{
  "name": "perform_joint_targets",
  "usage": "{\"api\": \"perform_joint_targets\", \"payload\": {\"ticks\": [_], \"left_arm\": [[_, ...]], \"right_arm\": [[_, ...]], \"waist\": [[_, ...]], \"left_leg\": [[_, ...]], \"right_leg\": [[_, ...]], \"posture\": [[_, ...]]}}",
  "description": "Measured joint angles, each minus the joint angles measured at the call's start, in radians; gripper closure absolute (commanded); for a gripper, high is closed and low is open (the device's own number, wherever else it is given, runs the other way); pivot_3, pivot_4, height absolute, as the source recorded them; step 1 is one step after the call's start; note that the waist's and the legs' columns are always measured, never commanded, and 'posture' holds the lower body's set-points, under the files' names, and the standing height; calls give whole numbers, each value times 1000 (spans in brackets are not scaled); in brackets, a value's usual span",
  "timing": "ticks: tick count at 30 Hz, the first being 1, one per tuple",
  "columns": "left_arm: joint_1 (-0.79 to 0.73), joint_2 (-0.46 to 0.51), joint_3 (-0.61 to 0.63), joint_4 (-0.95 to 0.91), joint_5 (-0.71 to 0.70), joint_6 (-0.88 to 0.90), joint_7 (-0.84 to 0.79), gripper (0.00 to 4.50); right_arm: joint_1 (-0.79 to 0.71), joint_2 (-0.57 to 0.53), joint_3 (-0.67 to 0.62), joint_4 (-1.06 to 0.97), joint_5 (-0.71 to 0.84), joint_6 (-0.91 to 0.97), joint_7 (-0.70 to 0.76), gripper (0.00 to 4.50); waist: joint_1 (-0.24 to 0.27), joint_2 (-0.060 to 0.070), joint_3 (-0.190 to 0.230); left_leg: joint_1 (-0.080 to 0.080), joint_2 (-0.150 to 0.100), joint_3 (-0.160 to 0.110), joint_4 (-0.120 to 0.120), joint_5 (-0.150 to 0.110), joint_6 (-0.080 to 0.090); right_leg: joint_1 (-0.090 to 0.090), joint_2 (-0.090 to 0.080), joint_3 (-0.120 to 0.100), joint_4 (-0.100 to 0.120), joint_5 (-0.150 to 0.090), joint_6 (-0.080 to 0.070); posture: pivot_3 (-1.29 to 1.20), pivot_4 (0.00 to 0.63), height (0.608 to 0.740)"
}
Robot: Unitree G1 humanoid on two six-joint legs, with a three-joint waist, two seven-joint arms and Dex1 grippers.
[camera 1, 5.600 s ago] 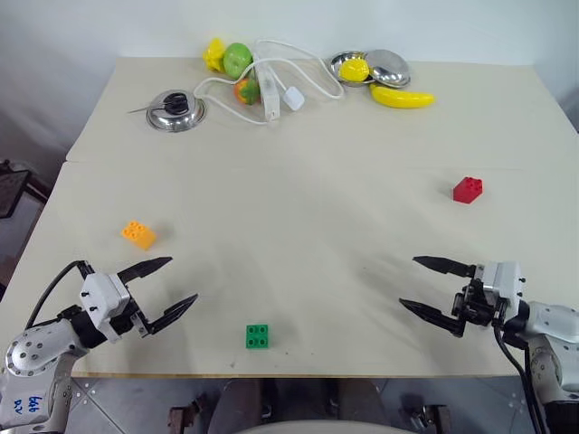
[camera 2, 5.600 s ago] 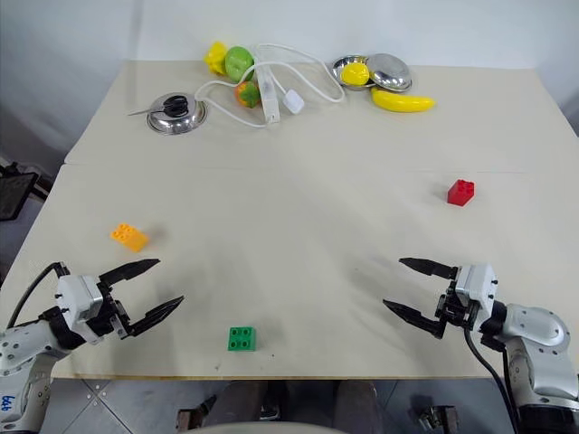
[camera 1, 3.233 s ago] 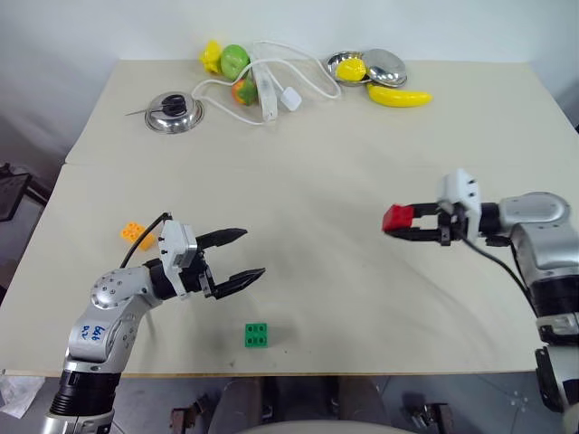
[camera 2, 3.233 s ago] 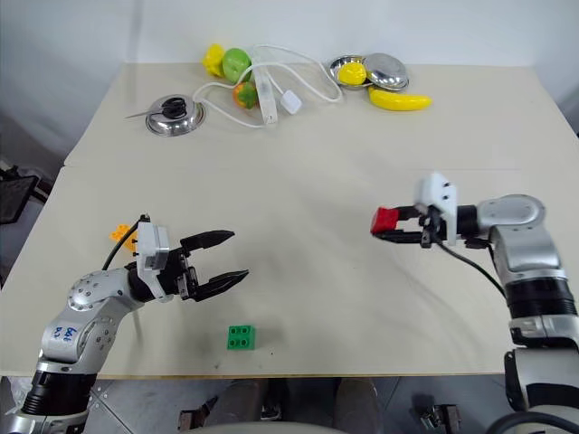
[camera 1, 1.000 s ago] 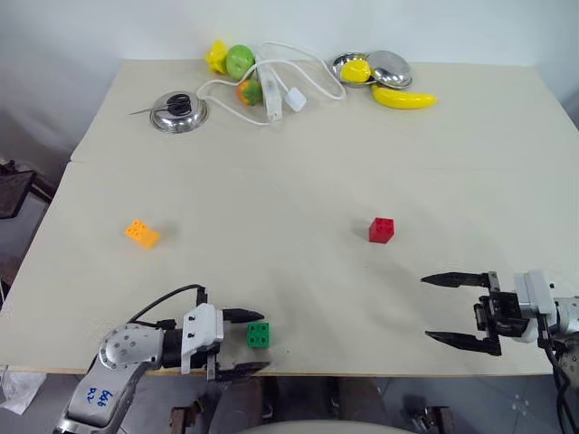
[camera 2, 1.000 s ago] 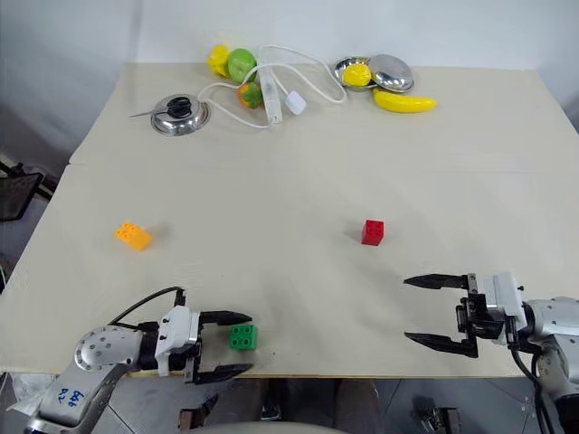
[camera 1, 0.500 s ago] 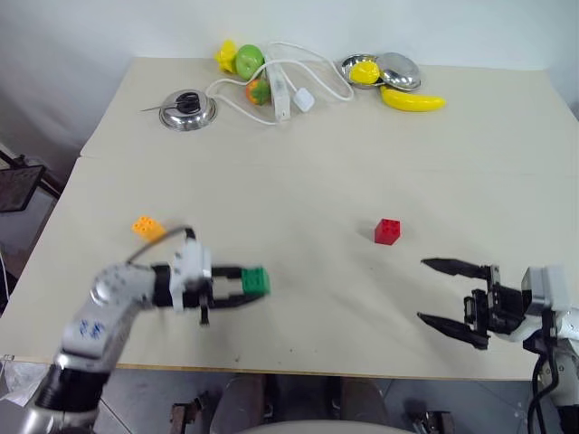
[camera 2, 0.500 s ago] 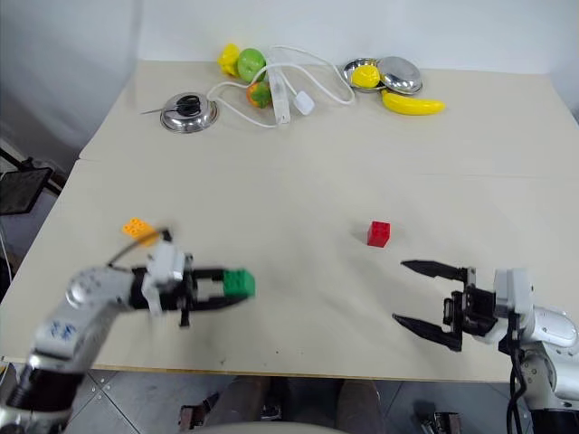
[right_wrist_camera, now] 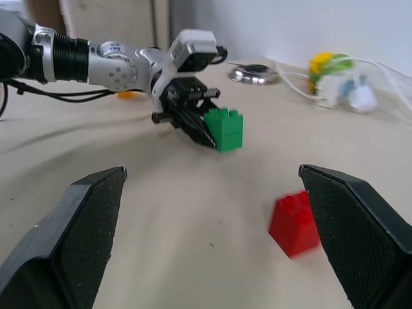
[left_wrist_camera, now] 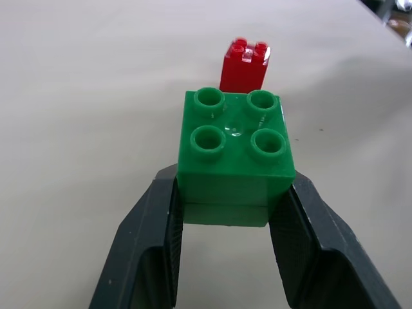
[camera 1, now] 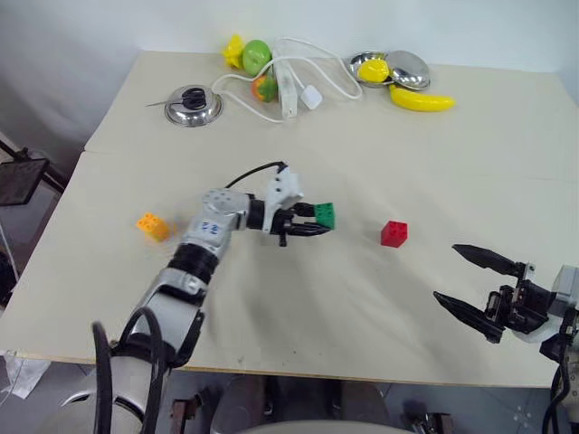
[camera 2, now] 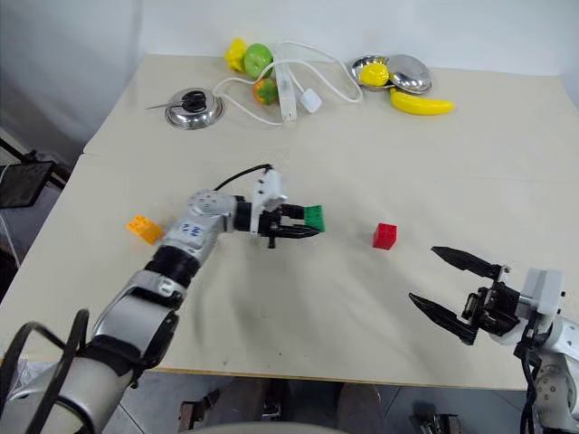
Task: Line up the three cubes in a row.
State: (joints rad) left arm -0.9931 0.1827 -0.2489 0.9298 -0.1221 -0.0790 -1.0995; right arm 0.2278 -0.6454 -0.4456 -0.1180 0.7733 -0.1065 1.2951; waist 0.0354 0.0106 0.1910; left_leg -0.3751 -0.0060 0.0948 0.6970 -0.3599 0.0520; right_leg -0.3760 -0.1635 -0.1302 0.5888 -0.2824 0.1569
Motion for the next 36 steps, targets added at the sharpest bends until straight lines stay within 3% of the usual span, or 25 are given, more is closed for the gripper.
{"api": "perform_joint_targets", "payload": {"ticks": [6, 13, 14, 19, 20, 26, 27, 30, 33, 36], "left_arm": [[-91, -42, -24, 210, 109, -142, -11, 2998], [-134, -56, -4, 280, 149, -163, -24, 2998], [-140, -56, -4, 285, 158, -163, -21, 2278], [-140, -38, 34, 290, 163, -158, -49, 806], [-134, -24, 47, 273, 151, -164, -79, 806], [1, 136, 141, -49, 9, -142, -294, 806], [107, 199, 167, -221, -50, -103, -341, 637], [341, 320, 232, -510, -139, -6, -353, 18], [599, 443, 336, -802, -208, 133, -279, 18], [834, 473, 504, -1011, -268, 182, -160, 18]], "right_arm": [[66, 29, -25, -24, -5, -2, -15, 0], [87, 63, -34, -38, -7, -2, -27, 0], [87, 66, -34, -38, -8, -2, -28, 0], [56, 79, -26, -37, -16, -1, -36, 0], [42, 80, -15, -37, -18, 1, -38, 0], [-46, 82, 56, -34, -17, 46, -41, 0], [-90, 84, 86, -31, -18, 60, -41, 0], [-141, 97, 124, -23, -19, 72, -40, 0], [-175, 105, 161, -27, -18, 95, -39, 0], [-235, 112, 192, -24, -17, 116, -37, 0]], "waist": [[-9, -1, 0], [-9, -1, 0], [-10, -1, 0], [-13, -1, 0], [-15, -1, 0], [-31, 0, 0], [-42, 0, 0], [-52, 0, 0], [-55, 1, 0], [-42, 1, 0]], "left_leg": [[0, 1, -2, 1, 0, 0], [0, 3, -2, 1, 0, 1], [0, 3, -2, 2, 0, 1], [0, 4, -2, 2, 1, 1], [0, 4, -2, 2, 1, 1], [0, 5, -2, 2, 1, 1], [1, 5, -2, 2, 1, 1], [2, 6, -3, 1, 0, 0], [2, 6, -4, 1, 0, 0], [4, 5, -5, 2, 0, 1]], "right_leg": [[0, -1, 1, 1, 0, 1], [0, -2, 1, 1, 1, 1], [0, -2, 1, 1, 1, 1], [-1, -2, 2, 2, 1, 1], [-1, -2, 2, 2, 1, 1], [-2, -2, 2, 4, 1, 1], [-2, -2, 3, 4, 1, 1], [-1, -2, 3, 4, 0, 0], [0, -3, 4, 4, 0, 0], [2, -5, 5, 4, 0, 0]], "posture": [[0, 150, 740], [0, 150, 740], [0, 150, 740], [0, 150, 740], [0, 150, 740], [0, 150, 740], [0, 150, 740], [0, 150, 740], [0, 150, 740], [0, 150, 740]]}}
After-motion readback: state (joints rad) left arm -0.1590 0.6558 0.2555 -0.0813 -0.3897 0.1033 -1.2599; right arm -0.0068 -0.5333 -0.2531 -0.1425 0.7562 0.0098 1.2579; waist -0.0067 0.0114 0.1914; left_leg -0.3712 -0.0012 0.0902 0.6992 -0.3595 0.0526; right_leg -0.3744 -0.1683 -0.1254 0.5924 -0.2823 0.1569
